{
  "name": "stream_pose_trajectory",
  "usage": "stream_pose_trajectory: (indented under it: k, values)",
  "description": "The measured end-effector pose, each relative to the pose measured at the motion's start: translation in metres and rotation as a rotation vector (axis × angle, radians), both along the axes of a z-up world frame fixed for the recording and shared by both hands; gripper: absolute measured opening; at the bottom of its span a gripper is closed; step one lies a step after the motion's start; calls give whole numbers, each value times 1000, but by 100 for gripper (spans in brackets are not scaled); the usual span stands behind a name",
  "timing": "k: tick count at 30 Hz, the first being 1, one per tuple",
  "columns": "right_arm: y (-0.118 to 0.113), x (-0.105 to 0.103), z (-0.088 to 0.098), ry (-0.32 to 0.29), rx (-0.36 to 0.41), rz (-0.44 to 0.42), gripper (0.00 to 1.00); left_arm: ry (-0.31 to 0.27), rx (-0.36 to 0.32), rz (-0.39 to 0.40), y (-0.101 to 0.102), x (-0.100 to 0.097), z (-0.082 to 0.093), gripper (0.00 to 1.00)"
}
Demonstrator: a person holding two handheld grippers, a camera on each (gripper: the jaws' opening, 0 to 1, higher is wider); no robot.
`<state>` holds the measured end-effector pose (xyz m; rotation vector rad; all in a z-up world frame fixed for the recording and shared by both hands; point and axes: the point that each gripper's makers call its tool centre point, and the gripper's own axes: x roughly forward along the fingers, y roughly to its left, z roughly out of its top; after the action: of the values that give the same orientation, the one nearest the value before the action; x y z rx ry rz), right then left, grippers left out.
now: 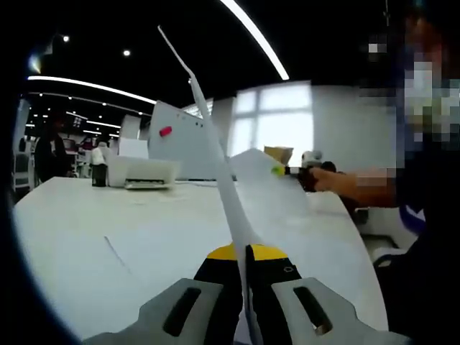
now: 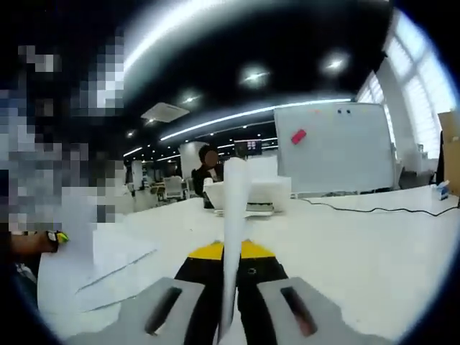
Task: Organize the stack of printing papers by aligning and flattening the scattered papers on the table
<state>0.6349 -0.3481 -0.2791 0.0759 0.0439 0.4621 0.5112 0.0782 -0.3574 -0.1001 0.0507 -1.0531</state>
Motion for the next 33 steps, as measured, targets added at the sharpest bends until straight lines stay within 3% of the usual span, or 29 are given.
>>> stream_pose_trajectory:
  k: [14,20,33]
  values:
    - [10,-19,22,-45,-4,23,0,-17,15,-3,0,-1,-1,6]
    - [12,-30,38,-86,-30,16,1,-23,-16,-1,2,-1,4,6]
    - [23,-52,66,-131,-36,58,1,-24,1,-5,1,-1,2,6]
